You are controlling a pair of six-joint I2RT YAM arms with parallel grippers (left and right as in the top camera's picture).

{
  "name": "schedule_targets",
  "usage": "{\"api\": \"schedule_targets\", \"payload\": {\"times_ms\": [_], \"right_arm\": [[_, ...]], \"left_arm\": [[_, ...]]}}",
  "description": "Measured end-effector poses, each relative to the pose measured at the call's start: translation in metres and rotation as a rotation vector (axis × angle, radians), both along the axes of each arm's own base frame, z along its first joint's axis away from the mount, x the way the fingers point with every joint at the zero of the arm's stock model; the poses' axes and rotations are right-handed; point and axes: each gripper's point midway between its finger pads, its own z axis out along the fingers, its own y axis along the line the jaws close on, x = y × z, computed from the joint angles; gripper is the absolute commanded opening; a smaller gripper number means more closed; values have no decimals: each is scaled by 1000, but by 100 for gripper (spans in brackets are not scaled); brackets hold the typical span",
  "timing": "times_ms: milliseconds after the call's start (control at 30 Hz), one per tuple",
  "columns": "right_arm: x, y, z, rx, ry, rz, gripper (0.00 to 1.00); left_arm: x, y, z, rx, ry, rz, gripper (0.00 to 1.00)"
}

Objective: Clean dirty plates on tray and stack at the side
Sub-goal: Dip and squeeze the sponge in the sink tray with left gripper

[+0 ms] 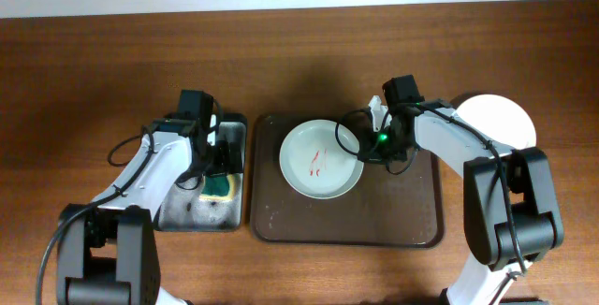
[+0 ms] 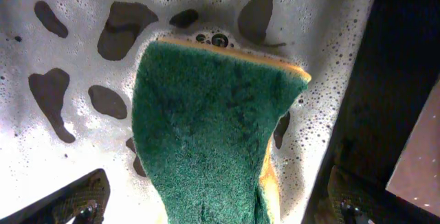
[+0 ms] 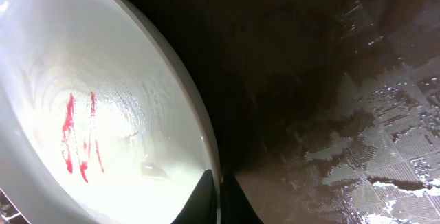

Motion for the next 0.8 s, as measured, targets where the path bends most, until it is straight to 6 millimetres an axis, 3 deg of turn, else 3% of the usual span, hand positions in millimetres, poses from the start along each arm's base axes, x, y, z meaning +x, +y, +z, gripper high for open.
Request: {"api": "schedule_targets", "payload": {"times_ms": [133, 200, 267, 467, 533, 600, 800], "right_arm": [[0, 0, 0, 0, 0, 0, 4], [0, 0, 0, 0, 0, 1, 4], [0, 0, 0, 0, 1, 0, 4], [-1, 0, 0, 0, 5, -2, 4], [-1, 0, 0, 0, 5, -2, 4], [-1, 0, 0, 0, 5, -2, 4], [-1, 0, 0, 0, 6, -2, 4]], "left_arm": [[0, 0, -1, 0, -4, 0, 84], [-4, 1, -10, 0, -4, 0, 29], [-15, 1, -21, 0, 22, 0, 0], [-17, 2, -21, -1, 24, 0, 0], [-20, 2, -19, 0, 31, 0, 87], [-16, 1, -11, -2, 12, -2, 100], [-3, 0, -3, -9, -42, 0, 99]]}}
